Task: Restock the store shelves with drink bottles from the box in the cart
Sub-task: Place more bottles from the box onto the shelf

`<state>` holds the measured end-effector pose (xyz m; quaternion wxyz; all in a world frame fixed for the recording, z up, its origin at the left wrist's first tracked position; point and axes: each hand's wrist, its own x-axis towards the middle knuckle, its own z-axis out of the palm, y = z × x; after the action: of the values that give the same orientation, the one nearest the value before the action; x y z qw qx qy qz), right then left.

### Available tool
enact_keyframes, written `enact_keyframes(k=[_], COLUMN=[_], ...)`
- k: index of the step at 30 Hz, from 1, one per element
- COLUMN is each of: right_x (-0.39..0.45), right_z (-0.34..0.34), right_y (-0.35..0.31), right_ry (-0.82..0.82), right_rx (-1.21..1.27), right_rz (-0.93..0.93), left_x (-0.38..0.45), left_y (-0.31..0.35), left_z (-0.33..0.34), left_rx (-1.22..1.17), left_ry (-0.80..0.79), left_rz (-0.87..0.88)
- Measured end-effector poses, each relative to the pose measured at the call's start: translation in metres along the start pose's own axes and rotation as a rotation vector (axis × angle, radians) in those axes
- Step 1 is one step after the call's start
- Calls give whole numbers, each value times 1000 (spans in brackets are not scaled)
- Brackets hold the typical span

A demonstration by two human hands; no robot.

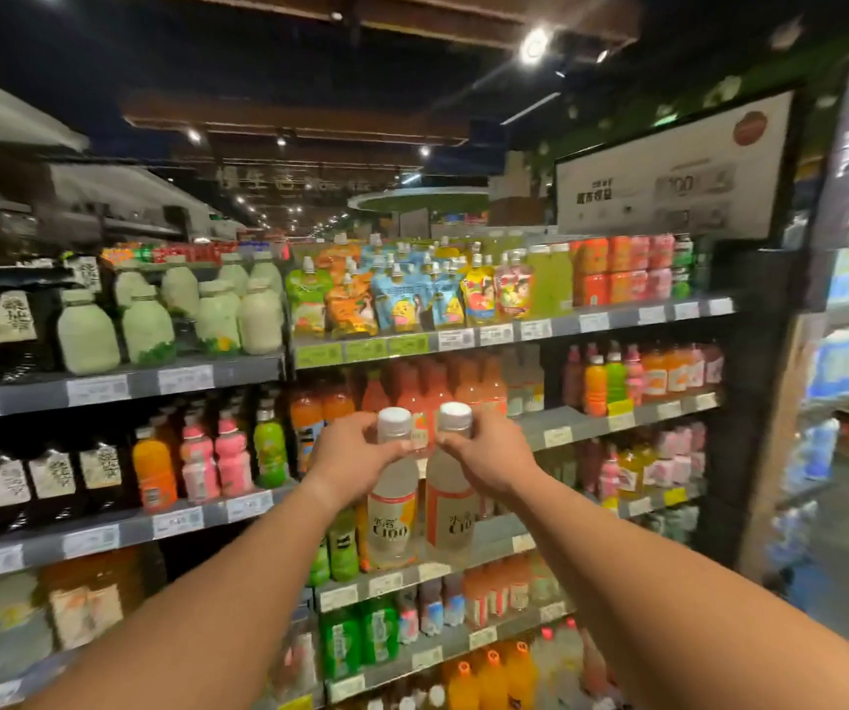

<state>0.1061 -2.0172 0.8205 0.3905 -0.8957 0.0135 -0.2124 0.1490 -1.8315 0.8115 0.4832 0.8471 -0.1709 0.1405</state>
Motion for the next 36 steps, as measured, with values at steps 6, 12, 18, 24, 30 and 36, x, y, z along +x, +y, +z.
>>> enact_keyframes(k=[6,12,18,24,30,36], right_x=[12,43,89,152,213,278], right_z=[-90,-129,-120,-114,-110,-113], right_y=[94,165,219,256,292,325], right_ry=[30,31,2,-12,-5,72], right_rx=[-69,-100,-103,-68,-29,-7], right_rz=[57,101,115,137,131,-8], left_x=[14,41,92,153,202,251], left_y=[49,72,57,42,35,36], left_z=[119,196,249,288,317,349], left_rx=[6,-66,-35,-53,-16,-58], left_ry=[-4,-34,-68,-72,-73,63], left_rz=[43,-14,-54,-77,-109,-67])
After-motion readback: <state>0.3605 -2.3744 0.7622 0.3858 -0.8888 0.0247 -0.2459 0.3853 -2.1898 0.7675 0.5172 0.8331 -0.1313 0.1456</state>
